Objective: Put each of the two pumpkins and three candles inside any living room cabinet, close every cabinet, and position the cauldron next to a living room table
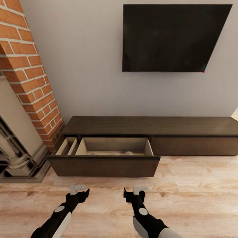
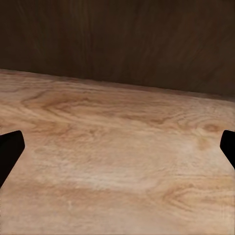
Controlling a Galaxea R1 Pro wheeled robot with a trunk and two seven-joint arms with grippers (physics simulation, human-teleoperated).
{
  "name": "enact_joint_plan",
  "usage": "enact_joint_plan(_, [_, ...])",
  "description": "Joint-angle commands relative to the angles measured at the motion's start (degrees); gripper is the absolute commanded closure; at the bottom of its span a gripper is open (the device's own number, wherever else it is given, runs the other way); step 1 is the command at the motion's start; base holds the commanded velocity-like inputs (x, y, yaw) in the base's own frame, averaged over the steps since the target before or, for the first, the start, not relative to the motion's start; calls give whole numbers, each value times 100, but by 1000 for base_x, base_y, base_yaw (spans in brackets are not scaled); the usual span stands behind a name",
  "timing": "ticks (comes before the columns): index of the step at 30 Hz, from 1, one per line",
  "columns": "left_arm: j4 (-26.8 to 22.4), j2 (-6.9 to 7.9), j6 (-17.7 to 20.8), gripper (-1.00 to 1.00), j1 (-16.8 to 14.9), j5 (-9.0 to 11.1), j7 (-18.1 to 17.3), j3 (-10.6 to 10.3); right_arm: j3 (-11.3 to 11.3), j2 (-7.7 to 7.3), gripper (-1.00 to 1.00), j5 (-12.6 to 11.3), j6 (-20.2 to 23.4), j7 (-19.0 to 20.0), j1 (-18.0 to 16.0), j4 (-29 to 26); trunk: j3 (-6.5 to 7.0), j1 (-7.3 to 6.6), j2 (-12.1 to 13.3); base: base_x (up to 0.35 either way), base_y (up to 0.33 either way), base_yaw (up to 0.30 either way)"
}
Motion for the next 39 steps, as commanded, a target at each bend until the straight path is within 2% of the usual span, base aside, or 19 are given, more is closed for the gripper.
enact_joint_plan(1, [13, -17, -38, -100, 0, -30, 28, 3, -5, 0, -100, 57, 2, 56, -34, 1, -19, 23, -42, 0, 0, 0])
enact_joint_plan(6, [32, -42, -86, -100, 0, -84, 334, -6, -11, 0, -100, 146, -46, 251, -86, 13, -108, 132, -242, 0, 0, 0])
enact_joint_plan(10, [34, -47, -92, -100, 0, -97, 422, -13, -10, -11, -100, 160, -62, 305, -98, 17, -180, 220, -403, 0, 0, 0])
enact_joint_plan(15, [24, -84, -89, -100, -2, -102, 443, -25, -23, -286, -100, 137, -84, 338, -102, 18, -270, 330, -603, 0, 0, 0])
enact_joint_plan(18, [19, -186, -132, -100, -7, -106, 450, -17, -33, -341, -100, 120, -92, 402, -102, 6, -324, 396, -723, 0, 0, 0])
enact_joint_plan(22, [3, -246, -344, -100, -9, -111, 470, -13, -43, -354, -100, 111, -178, 440, -102, -14, -396, 484, -884, 0, 0, 0])
enact_joint_plan(27, [7, -298, -433, -100, -11, -159, 712, -30, -64, -362, -100, 92, -336, 449, -102, 4, -485, 594, -1084, 0, 0, 0])
enact_joint_plan(30, [8, -313, -441, -100, -11, -249, 844, -28, -137, -365, -100, 87, -355, 450, -102, 8, -539, 660, -1205, 0, 0, 0])
enact_joint_plan(35, [8, -325, -444, -100, -13, -319, 910, -19, -510, -367, -100, 85, -359, 451, -102, 14, -629, 769, -1405, 0, 0, 0])
enact_joint_plan(39, [-9, -327, -451, -100, -10, -326, 923, -7, -722, -367, -100, 84, -337, 451, -102, 18, -629, 769, -1405, 0, 0, 0])
